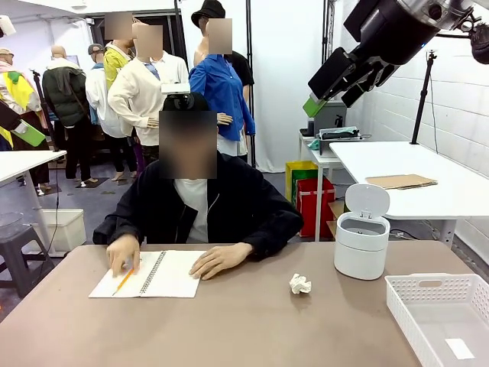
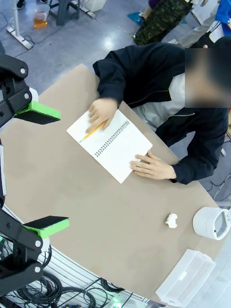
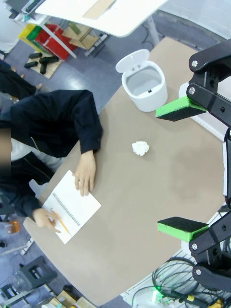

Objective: Sort the paper based on its condition.
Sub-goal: If a person hands you a paper, place it in the Organizing basket , and if it's crumpled, put it in the Trash can.

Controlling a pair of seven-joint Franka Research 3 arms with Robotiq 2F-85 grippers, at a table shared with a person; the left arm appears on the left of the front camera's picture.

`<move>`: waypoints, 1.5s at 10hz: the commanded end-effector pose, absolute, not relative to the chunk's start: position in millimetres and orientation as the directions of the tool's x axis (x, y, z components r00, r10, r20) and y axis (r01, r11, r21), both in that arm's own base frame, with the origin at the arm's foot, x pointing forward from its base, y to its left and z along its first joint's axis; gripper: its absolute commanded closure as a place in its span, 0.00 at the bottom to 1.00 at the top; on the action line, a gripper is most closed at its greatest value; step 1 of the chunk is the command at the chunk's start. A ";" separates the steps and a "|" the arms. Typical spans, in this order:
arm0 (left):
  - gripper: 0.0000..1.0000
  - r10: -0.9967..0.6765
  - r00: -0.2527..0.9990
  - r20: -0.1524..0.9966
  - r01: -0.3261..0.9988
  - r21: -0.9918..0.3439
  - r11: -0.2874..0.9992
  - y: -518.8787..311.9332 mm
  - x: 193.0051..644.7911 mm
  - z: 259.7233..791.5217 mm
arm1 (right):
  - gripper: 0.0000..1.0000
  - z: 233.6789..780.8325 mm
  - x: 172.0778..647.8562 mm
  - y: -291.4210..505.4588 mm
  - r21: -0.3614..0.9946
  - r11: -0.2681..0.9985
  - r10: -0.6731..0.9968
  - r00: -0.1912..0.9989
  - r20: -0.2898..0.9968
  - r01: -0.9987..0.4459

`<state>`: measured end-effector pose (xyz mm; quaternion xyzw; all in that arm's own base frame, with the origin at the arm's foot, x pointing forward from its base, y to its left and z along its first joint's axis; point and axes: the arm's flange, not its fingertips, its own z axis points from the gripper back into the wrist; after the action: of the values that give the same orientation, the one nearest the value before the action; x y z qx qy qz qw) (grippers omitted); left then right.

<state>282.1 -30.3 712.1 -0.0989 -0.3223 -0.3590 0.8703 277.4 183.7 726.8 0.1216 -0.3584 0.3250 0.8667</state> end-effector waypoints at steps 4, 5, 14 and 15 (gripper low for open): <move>0.00 -0.559 0.539 0.630 0.683 0.062 0.728 -28.6 282.7 711.8 | 0.00 726.8 277.3 183.7 -0.027 0.757 0.481 0.528 0.700 -0.653; 0.00 -0.559 0.539 0.630 0.683 0.062 0.728 -28.6 282.7 711.8 | 0.00 726.8 277.3 183.7 -0.027 0.757 0.481 0.528 0.700 -0.653; 0.00 -0.559 0.539 0.630 0.683 0.062 0.728 -28.6 282.7 711.8 | 0.00 718.8 295.9 179.3 0.041 0.814 0.432 0.651 0.624 -0.579; 0.00 -0.559 0.539 0.630 0.683 0.062 0.728 -28.6 282.7 711.8 | 0.00 706.3 317.9 175.3 0.076 0.842 0.395 0.706 0.588 -0.534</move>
<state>282.2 -30.2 712.0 -0.0989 -0.3222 -0.3589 0.8704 296.1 175.6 710.3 0.1235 -0.3215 0.2900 0.8929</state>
